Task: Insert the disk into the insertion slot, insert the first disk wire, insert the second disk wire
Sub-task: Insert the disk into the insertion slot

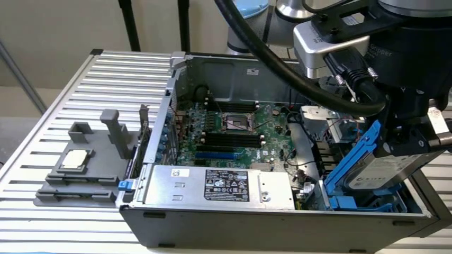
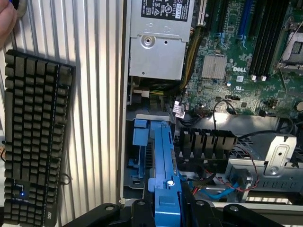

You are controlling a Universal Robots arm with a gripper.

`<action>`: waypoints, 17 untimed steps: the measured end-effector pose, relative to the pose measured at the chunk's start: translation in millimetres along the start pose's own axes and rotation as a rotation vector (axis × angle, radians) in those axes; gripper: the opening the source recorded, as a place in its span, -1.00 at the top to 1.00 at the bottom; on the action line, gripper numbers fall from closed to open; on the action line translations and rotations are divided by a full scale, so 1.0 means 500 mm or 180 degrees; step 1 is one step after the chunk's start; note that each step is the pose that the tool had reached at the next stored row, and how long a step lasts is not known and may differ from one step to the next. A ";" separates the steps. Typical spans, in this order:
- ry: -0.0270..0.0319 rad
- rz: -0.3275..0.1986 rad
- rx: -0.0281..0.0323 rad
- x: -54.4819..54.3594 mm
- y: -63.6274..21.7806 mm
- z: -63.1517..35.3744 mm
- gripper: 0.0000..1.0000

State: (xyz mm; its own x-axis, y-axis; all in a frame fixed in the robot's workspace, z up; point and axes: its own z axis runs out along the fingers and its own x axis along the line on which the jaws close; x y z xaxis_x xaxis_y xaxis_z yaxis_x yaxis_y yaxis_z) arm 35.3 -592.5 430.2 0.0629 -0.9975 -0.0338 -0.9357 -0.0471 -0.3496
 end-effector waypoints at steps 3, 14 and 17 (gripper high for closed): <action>0.0001 -0.0001 0.0023 0.000 0.002 0.001 0.34; 0.0005 -0.0005 0.0097 0.000 0.014 0.003 0.34; 0.0006 -0.0006 0.0115 -0.001 0.018 0.004 0.34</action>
State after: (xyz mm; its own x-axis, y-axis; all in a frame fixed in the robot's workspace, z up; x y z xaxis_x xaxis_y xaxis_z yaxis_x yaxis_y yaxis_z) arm 27.7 -592.5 425.3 0.0640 -0.9975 -0.0314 -0.9225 -0.0471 -0.3832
